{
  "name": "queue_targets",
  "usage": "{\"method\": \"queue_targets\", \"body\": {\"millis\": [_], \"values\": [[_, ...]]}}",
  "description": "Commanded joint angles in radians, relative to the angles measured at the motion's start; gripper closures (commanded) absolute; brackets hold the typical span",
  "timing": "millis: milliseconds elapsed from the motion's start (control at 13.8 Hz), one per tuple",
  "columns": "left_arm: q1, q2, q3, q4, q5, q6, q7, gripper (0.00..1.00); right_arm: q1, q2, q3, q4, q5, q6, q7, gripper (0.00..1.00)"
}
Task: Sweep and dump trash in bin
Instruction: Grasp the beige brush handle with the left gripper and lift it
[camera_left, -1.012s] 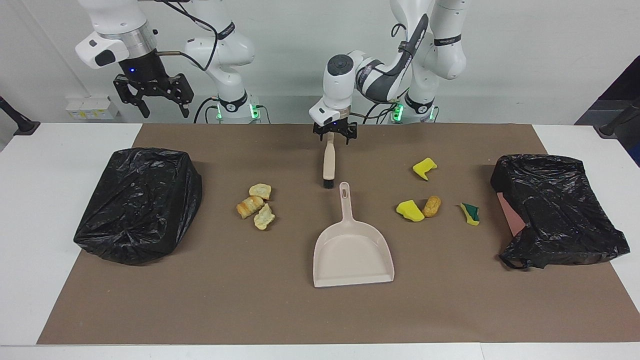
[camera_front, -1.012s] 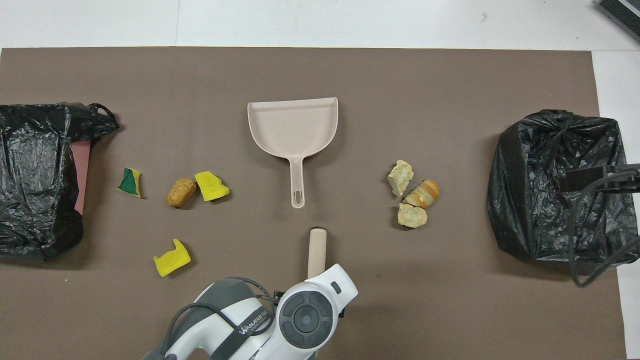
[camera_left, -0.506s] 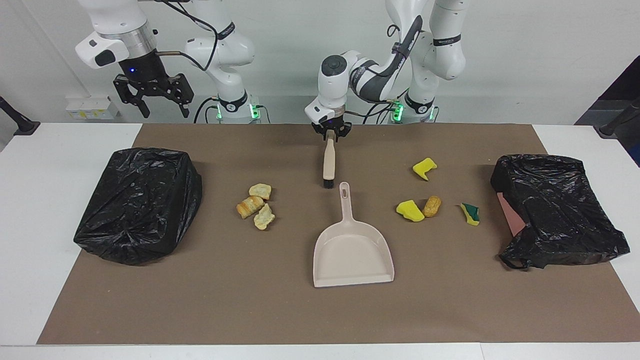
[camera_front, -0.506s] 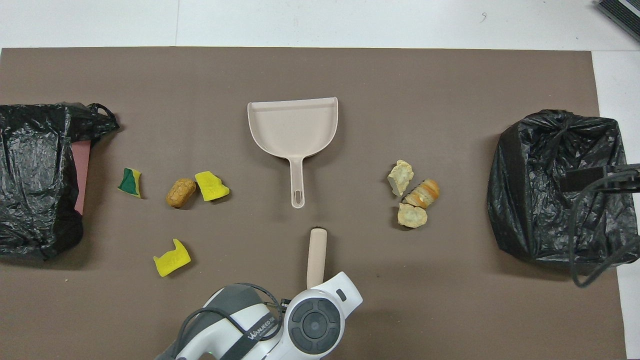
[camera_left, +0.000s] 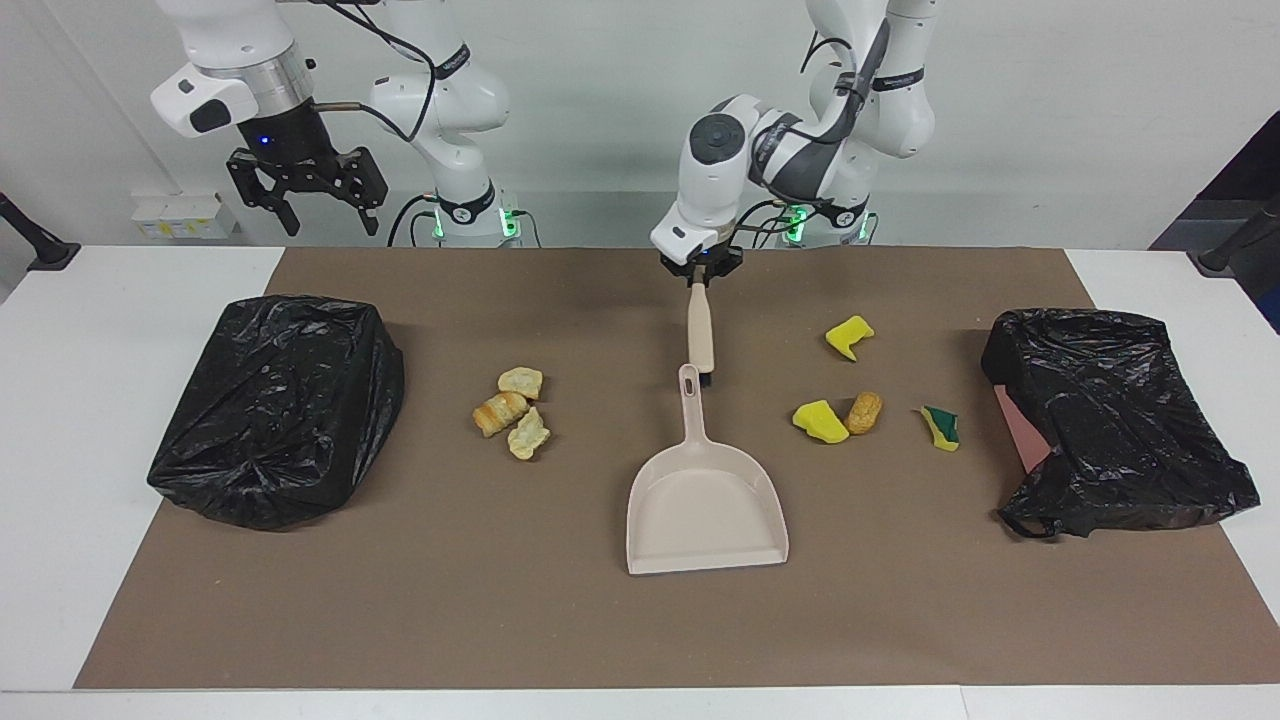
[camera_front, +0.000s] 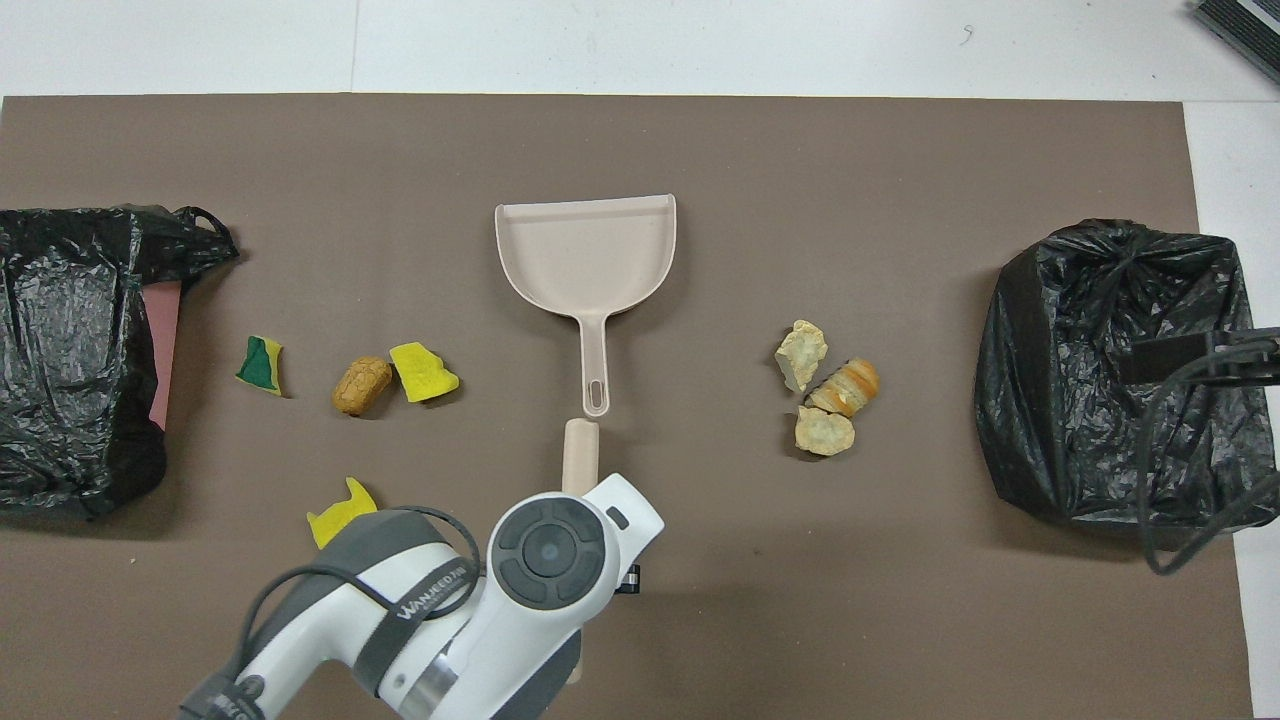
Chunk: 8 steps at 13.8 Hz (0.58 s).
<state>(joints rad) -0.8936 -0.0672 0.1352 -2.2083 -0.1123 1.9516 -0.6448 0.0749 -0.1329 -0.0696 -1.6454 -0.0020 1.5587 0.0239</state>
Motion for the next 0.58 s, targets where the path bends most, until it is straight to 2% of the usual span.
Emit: {"method": "queue_targets", "body": {"millis": [0, 217, 506], "values": [[0.094, -0.058, -0.008, 0.001, 0.046, -0.063, -0.009, 1.00, -0.012, -0.004, 0.004, 0.004, 0.022, -0.017, -0.032, 0.00], [0.203, -0.062, -0.009, 0.044, 0.097, -0.111, -0.012, 1.00, -0.012, -0.004, 0.004, 0.003, 0.022, -0.017, -0.032, 0.00], [0.392, -0.054, -0.009, 0.035, 0.143, -0.160, -0.016, 1.00, -0.012, -0.004, 0.004, 0.003, 0.022, -0.017, -0.032, 0.00]]}}
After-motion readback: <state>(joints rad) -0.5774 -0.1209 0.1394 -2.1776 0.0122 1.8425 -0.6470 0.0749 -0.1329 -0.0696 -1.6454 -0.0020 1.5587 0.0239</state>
